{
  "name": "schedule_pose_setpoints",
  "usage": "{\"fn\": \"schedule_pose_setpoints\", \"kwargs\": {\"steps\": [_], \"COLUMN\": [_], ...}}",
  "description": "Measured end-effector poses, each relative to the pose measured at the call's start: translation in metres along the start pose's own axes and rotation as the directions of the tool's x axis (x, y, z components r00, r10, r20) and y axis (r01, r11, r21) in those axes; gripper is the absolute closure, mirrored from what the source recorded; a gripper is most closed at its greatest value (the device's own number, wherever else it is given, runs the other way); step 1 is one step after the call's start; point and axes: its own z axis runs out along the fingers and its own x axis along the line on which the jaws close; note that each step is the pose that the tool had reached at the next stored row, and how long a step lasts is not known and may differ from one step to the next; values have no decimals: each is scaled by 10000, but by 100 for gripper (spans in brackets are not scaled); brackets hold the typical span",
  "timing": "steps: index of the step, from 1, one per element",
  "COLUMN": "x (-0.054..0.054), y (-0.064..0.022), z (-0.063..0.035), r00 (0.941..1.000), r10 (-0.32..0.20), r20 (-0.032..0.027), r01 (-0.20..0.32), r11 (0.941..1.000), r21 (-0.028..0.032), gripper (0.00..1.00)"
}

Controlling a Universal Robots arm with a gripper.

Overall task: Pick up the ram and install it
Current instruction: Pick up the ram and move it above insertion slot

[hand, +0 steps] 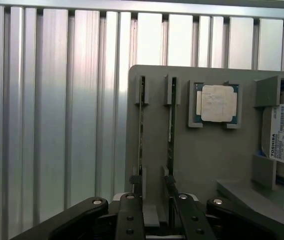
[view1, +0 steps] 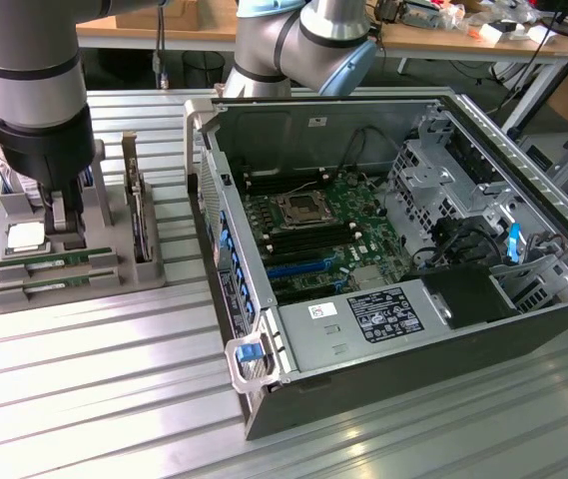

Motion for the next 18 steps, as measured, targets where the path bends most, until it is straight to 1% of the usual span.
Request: {"fn": "schedule_pose_setpoints", "kwargs": {"steps": [11,16,18], "x": [2,5,5], "y": [55,56,56], "z": [71,143,156], "r00": [10000,10000,10000], "r10": [2,1,1], "r20": [0,1,1], "r01": [-2,-1,-1], "r11": [10000,10000,10000], "r21": [0,1,1], "gripper": [70,70,70]}}
